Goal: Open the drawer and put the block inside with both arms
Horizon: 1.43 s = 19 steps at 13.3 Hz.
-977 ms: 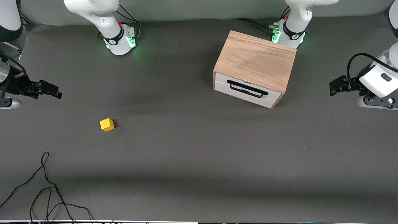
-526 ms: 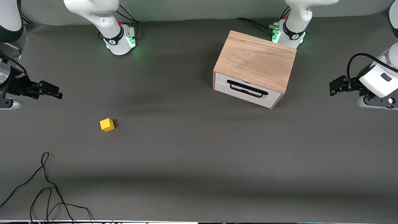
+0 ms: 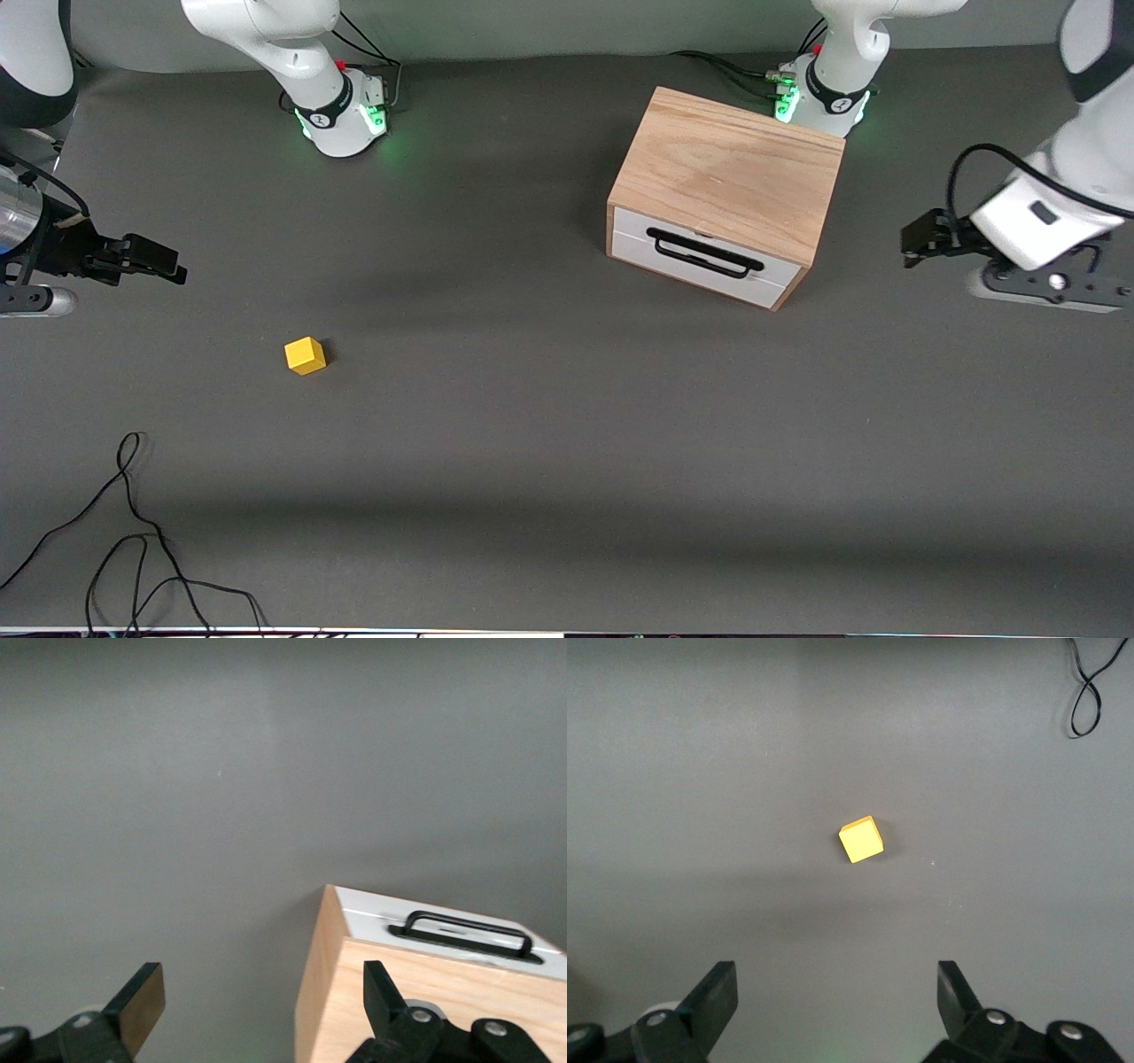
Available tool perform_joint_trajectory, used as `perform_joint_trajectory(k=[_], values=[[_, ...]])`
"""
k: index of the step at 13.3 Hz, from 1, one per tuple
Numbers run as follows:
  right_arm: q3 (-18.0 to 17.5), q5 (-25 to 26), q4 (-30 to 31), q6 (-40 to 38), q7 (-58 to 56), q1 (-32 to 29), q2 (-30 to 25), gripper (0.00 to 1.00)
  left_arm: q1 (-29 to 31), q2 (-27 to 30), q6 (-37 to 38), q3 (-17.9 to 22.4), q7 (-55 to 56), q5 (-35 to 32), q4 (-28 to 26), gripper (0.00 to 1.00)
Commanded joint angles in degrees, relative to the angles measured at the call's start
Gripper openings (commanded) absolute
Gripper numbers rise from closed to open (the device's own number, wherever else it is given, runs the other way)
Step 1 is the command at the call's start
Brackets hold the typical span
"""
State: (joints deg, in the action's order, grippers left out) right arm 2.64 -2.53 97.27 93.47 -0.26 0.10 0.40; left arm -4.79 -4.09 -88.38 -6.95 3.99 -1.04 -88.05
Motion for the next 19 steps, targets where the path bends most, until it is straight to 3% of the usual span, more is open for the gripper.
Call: perform_joint_trajectory(k=[1,6,11,13,19], values=[[0.26,0.42,-1.21,0.57,-0.27,0.61,0.74,1.0,-1.89,0.66,0.58,-3.84,12.38,0.16,-0.1,1.0],[-0.01,1.47,-0.86,0.57,-0.18,1.92,1.0,1.0,-5.13,-1.27,-2.66,-12.73,54.89,-0.53,-0.19,1.0],[-0.1,2.79,0.46,1.8,-0.27,1.93,0.92,1.0,-9.88,-4.17,-8.64,-13.0,90.78,0.08,-0.28,1.0],[-0.18,2.79,0.72,2.5,-0.27,2.01,0.92,1.0,-10.15,-4.61,-8.04,-13.0,97.23,0.16,-0.63,1.0],[-0.18,2.79,1.6,3.03,-0.44,2.01,0.48,1.0,-9.89,-4.79,1.18,-13.0,97.7,0.77,-0.72,1.0]])
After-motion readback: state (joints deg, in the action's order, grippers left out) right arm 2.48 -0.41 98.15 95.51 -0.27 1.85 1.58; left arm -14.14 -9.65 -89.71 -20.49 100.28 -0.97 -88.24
